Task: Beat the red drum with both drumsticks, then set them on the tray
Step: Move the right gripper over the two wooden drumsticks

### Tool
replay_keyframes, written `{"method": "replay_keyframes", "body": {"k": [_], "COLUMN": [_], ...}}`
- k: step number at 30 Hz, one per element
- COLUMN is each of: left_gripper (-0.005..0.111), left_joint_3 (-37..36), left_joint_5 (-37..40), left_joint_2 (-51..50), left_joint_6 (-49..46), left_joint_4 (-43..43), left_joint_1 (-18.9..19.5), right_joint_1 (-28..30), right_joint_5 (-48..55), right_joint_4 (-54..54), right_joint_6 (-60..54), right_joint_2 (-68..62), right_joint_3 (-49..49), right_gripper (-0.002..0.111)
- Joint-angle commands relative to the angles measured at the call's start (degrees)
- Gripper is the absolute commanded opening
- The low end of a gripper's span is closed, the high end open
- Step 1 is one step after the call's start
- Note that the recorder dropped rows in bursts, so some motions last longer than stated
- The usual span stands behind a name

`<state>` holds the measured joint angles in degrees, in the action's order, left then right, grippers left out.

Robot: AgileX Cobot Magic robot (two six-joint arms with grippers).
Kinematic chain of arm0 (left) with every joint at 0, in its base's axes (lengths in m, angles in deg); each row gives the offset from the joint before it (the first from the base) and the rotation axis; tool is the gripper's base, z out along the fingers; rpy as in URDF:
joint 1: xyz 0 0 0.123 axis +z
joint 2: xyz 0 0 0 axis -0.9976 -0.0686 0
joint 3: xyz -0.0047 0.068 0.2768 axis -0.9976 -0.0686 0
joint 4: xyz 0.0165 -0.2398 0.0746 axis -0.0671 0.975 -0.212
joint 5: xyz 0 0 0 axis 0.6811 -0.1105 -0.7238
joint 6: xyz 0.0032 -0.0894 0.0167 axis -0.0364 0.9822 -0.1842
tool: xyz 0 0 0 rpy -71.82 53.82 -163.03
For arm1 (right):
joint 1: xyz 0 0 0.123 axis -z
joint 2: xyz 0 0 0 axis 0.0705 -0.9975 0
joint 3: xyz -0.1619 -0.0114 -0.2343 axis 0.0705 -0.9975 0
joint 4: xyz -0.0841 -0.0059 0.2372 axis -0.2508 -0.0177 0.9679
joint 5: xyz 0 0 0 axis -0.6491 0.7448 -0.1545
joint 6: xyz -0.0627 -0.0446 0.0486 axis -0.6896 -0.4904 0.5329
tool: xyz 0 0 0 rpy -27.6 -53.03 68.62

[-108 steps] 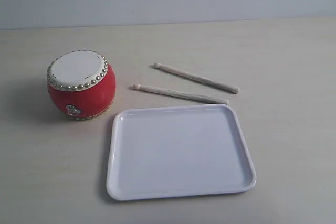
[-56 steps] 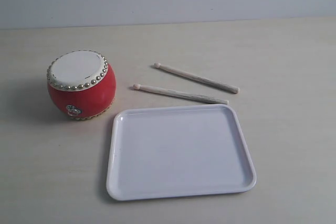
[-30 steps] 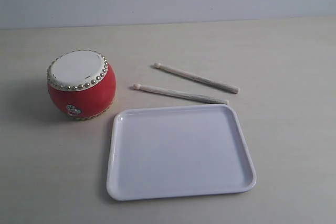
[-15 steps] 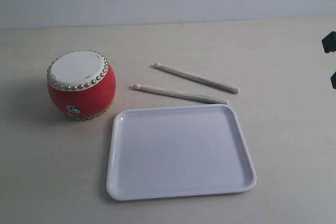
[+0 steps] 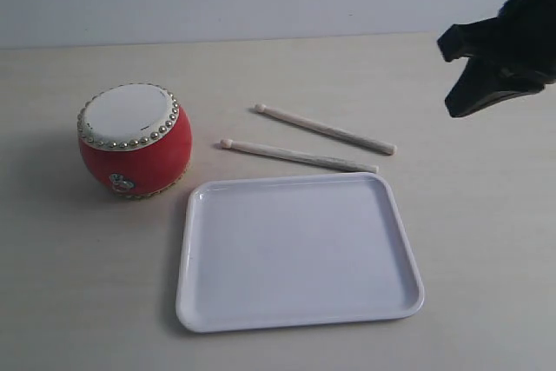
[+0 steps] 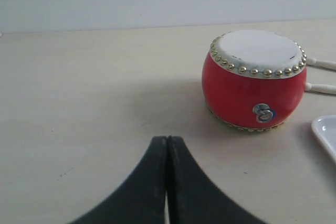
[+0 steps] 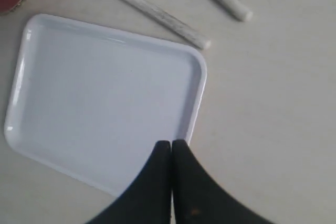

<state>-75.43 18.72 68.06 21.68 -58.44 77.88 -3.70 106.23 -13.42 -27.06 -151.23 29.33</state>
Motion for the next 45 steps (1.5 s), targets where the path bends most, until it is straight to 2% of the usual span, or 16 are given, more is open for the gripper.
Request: {"method": "replay_keyframes", "body": {"k": [1,6,9,13,17,22,25,28,34,45], "left_gripper": [0.000,0.000,0.000,0.000,0.000,0.000,0.000,0.000,0.000,0.000], "left_joint_3": [-0.2,-0.2,-0.2,-0.2,-0.2,-0.2,-0.2,-0.2,-0.2,-0.2], "left_joint_5": [-0.3,-0.3,-0.3,-0.3,-0.3,-0.3,-0.3,-0.3,-0.3,-0.3], "left_joint_2": [0.3,0.3,0.3,0.3,0.3,0.3,0.3,0.3,0.3,0.3], "left_joint_6": [0.2,0.2,0.2,0.2,0.2,0.2,0.2,0.2,0.2,0.2], "left_joint_4": [0.4,0.4,0.4,0.4,0.4,0.4,0.4,0.4,0.4,0.4], "left_joint_1": [-0.4,-0.4,-0.4,-0.4,-0.4,-0.4,-0.4,-0.4,-0.4,-0.4], "right_joint_1": [-3.9,-4.3,-4.3,-4.3,-4.3,-4.3,-4.3,-4.3,-5.9,-6.9], "right_joint_5": [-0.6,-0.6,0.4,1.3,1.3,3.7,7.9,9.5,9.5,8.5], "right_joint_4": [-6.6,-10.4,-12.1,-12.4,-7.1,-3.1,-3.1,-4.2,-10.1,-10.4], "right_joint_6": [0.3,-0.7,-6.9,-21.2,-26.4,-30.6,-33.7,-34.4,-33.9,-32.3], "right_joint_2": [-7.8,-16.9,-21.9,-27.9,-32.8,-37.4,-38.3,-38.7,-39.1,-43.0], "right_joint_3": [6.1,14.0,18.1,24.6,32.0,39.1,40.3,40.3,40.3,40.3], "right_gripper": [0.000,0.000,0.000,0.001,0.011,0.032,0.041,0.045,0.045,0.045]}}
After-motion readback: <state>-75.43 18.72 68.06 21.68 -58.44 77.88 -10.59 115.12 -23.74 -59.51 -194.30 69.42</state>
